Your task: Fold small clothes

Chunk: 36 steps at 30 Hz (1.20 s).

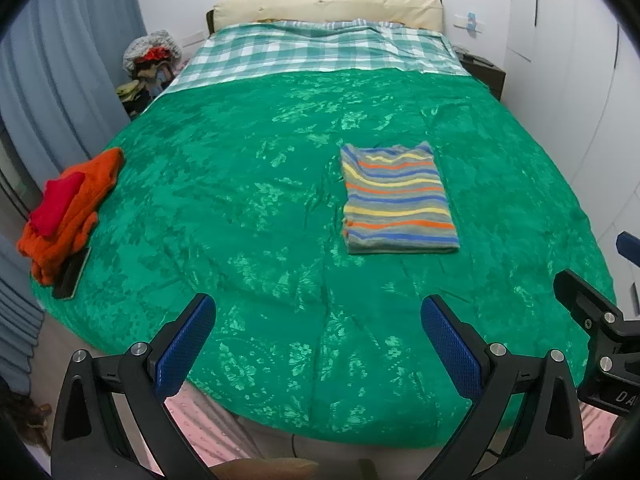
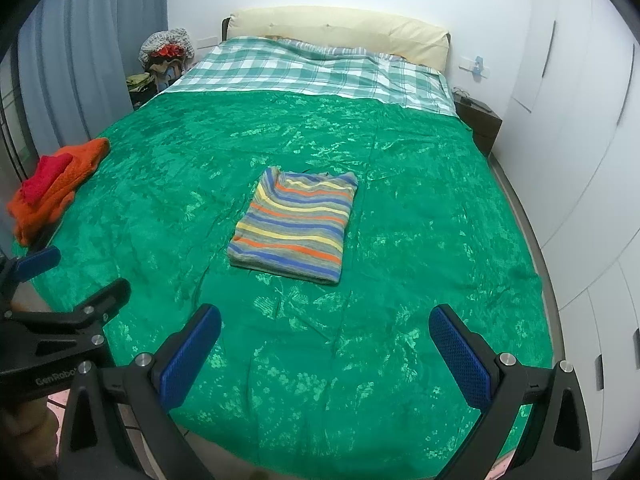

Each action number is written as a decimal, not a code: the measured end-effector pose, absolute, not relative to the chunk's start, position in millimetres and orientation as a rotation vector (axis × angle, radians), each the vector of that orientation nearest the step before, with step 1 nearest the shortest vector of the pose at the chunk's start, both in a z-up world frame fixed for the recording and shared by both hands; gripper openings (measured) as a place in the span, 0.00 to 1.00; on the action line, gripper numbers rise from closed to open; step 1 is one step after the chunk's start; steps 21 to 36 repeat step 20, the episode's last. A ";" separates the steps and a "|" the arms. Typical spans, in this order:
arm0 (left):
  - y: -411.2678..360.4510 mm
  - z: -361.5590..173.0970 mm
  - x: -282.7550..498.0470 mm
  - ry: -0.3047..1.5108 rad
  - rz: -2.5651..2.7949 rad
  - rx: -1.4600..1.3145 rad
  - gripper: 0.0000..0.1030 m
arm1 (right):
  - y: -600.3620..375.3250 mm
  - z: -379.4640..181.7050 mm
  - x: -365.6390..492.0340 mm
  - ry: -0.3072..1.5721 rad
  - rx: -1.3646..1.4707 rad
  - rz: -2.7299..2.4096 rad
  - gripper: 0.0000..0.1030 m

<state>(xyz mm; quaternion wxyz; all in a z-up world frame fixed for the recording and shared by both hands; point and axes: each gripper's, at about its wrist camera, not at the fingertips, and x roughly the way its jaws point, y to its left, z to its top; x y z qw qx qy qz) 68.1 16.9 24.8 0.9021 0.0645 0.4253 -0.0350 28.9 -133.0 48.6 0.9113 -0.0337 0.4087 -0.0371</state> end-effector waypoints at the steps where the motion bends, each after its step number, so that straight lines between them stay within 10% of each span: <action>1: 17.3 24.8 68.3 0.880 -0.074 0.133 1.00 | -133.1 48.6 28.5 0.842 -0.069 -0.077 1.00; 36: 13.5 26.2 66.6 0.865 -0.104 0.140 1.00 | -138.6 46.2 25.9 0.849 -0.060 -0.086 1.00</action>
